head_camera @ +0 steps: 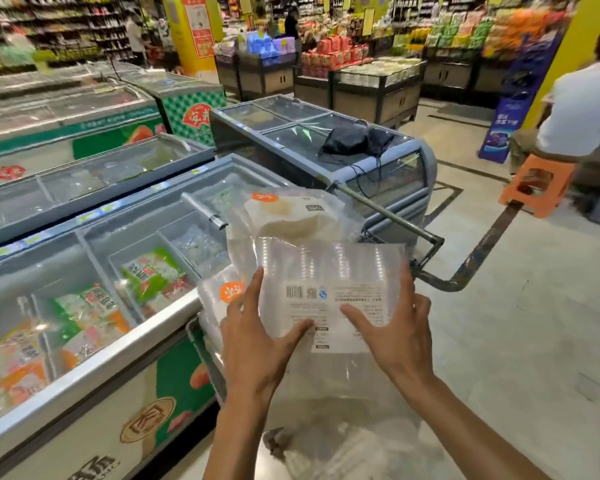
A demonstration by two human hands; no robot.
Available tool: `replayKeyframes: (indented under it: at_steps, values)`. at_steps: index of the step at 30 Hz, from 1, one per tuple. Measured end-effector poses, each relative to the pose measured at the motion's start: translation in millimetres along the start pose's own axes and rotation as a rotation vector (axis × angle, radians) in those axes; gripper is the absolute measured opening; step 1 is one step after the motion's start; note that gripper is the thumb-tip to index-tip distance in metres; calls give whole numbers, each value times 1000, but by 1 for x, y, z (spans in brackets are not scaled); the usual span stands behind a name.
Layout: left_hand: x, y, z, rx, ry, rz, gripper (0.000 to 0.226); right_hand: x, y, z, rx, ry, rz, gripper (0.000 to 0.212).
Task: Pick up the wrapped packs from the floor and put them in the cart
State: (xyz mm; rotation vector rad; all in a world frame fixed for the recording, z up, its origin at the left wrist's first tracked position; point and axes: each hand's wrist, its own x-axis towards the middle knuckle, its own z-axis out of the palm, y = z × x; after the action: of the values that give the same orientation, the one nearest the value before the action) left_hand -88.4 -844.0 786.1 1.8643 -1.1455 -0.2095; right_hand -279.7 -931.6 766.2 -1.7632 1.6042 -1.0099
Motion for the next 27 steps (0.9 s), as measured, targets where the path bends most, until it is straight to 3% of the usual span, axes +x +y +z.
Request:
replayKeyframes:
  at_steps: [8,10,15,19,21,24,27]
  values:
    - [114,33,95,66,-16,-130,128,149,47,21,1,-228,184,146]
    - [139,37,111,74,-21,-145,118,179,54,28,5,-266,204,148]
    - [190,32,150,83,-40,-224,66,245,63,48,-9,-362,233,157]
    - [212,27,179,226,-25,-141,86,294,68,56,-67,-500,218,155]
    - [216,32,195,272,-40,-32,90,320,57,52,-147,-491,149,158]
    - [220,30,227,404,-150,109,85,358,32,47,-240,-460,-207,150]
    - [226,16,255,488,-247,108,84,380,19,61,-459,-634,-494,143]
